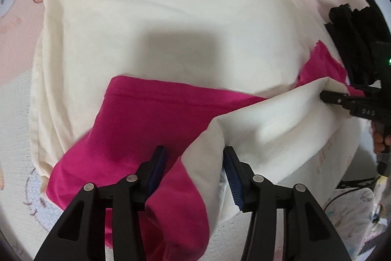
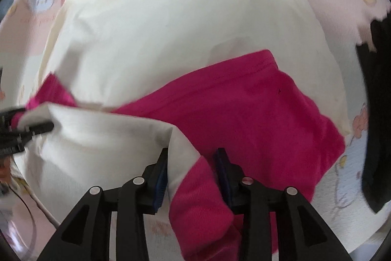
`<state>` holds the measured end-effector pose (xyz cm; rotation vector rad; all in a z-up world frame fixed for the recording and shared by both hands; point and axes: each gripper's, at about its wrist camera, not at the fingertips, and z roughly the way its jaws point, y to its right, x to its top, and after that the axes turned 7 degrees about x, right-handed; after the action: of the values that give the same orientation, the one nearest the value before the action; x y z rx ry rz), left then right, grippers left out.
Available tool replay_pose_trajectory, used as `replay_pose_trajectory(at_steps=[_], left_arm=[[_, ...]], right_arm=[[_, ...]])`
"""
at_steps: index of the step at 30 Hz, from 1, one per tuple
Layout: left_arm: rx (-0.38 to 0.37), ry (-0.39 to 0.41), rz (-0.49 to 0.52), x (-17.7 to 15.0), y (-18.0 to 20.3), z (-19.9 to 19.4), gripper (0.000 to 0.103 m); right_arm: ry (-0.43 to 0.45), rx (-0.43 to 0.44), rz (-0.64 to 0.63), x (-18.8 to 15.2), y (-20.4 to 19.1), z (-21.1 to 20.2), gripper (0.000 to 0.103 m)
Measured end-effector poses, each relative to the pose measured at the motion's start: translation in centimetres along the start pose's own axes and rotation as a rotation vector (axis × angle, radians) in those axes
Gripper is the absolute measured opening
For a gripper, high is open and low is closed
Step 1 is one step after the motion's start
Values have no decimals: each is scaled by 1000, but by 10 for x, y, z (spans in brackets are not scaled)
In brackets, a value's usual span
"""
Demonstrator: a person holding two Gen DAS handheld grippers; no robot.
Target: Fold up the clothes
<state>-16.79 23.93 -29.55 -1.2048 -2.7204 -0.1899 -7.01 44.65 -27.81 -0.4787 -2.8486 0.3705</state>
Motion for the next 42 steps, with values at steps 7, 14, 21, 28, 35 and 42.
replay_pose_trajectory(at_steps=[7, 14, 21, 28, 35, 42], left_arm=[[-55, 4, -133, -9, -13, -13, 49], [-68, 18, -273, -32, -46, -36, 71], [-89, 7, -314, -44, -44, -23, 71], [29, 16, -209, -42, -18, -6, 71], [44, 63, -184, -47, -9, -6, 73], [61, 98, -206, -50, -3, -9, 73]], right_arm=[[-8, -137, -84, -3, -18, 3, 46], [-9, -105, -44, -6, -8, 1, 47], [-2, -108, -42, -5, -23, 10, 48], [45, -184, -123, -11, -48, 21, 74], [175, -60, -76, -36, -32, -20, 74], [290, -86, -105, -69, -21, -46, 74]])
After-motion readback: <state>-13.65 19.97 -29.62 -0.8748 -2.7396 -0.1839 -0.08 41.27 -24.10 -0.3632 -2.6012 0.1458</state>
